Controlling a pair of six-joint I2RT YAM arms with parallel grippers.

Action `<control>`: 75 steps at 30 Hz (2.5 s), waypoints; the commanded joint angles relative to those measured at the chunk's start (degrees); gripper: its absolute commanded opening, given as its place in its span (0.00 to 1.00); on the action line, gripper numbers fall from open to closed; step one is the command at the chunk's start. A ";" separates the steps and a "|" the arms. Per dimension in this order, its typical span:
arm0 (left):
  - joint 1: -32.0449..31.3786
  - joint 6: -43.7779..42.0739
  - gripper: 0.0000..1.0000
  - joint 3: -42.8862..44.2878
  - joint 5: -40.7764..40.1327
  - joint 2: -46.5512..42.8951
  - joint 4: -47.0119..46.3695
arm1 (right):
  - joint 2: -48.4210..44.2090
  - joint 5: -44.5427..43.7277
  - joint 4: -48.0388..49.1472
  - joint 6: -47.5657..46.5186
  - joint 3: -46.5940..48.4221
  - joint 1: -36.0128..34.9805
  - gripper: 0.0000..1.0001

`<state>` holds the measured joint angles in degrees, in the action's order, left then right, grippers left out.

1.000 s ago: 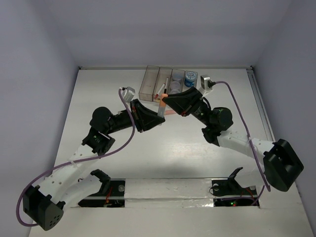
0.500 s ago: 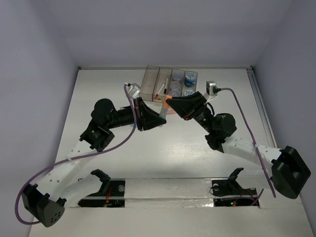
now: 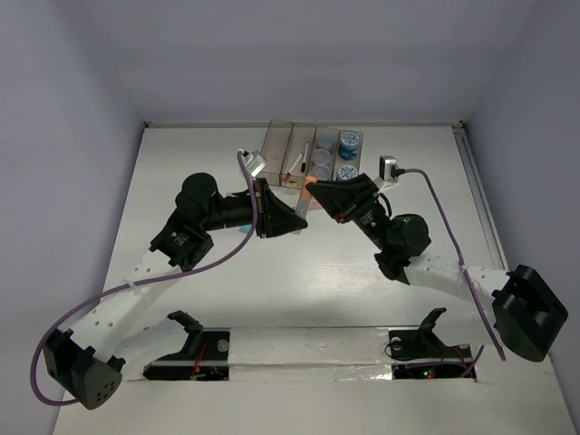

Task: Sort the stationery into containers
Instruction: Close the pen cap on the pen, then place the pen in the storage box.

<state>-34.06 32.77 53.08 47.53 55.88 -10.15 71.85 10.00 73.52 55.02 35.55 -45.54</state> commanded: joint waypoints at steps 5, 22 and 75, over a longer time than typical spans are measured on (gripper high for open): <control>1.19 0.62 0.00 2.48 -14.38 -1.30 -21.22 | -2.32 10.05 -20.15 -4.31 -3.21 -5.53 0.52; 4.17 -3.06 0.00 2.80 -37.23 10.99 -6.42 | -23.86 -5.33 -46.43 -18.88 -6.28 -4.91 0.91; 7.18 -16.34 0.72 36.33 -44.11 38.72 10.51 | -18.78 -19.32 -71.66 -27.25 -3.04 0.97 0.66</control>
<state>-23.73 13.30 93.43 -0.12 107.09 8.25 51.37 -7.68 3.97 29.67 28.51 -46.24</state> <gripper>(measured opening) 0.709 0.686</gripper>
